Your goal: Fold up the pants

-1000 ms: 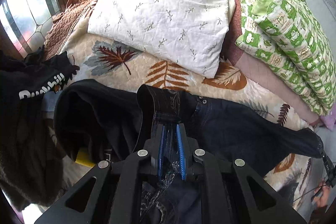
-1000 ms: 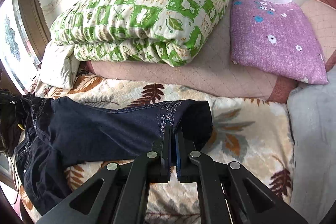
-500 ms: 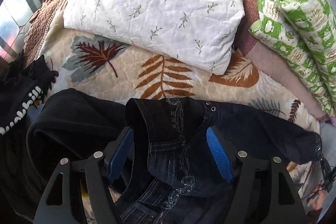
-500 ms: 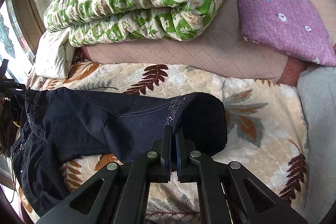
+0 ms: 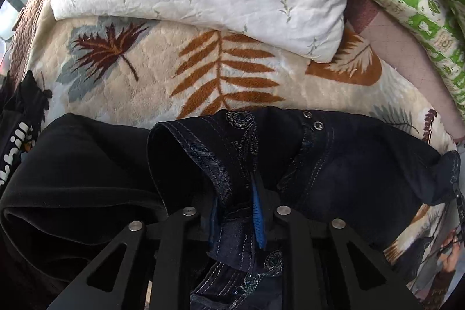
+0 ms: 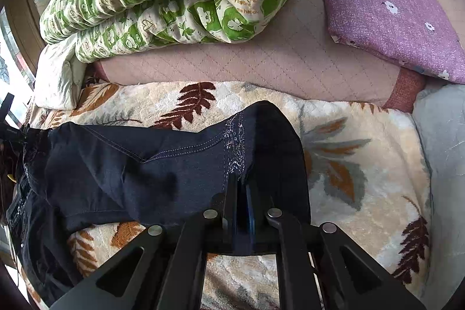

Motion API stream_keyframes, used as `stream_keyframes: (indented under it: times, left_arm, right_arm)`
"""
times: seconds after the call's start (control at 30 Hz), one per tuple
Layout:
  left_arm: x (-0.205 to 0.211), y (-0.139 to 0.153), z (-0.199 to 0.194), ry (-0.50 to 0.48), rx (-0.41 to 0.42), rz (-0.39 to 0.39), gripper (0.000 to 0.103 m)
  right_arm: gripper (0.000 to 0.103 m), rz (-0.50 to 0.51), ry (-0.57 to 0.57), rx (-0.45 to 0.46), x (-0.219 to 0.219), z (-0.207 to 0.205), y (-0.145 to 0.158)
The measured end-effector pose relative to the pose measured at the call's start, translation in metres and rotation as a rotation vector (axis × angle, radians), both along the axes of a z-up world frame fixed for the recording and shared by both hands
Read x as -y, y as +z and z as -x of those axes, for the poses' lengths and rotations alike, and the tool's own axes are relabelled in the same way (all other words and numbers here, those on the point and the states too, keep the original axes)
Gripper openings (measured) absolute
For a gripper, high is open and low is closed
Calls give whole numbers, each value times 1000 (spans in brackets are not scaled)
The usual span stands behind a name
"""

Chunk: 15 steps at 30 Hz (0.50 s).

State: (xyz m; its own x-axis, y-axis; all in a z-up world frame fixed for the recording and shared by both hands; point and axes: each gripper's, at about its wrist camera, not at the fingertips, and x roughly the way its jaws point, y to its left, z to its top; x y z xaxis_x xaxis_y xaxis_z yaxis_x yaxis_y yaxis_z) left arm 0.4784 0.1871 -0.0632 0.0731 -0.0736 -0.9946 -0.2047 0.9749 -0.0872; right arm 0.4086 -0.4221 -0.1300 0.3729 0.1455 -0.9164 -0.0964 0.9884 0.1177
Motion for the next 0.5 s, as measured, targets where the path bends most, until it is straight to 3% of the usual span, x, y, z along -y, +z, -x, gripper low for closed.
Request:
stream_keyframes:
  times: [0.23,0.5]
  left_arm:
    - [-1,47,24,82,182,34,7]
    - [-13,101,118,116,328,165,6]
  right_arm:
    - [3,10,4,52,6,-1,24]
    - [3,-41,7,142,20,45,88]
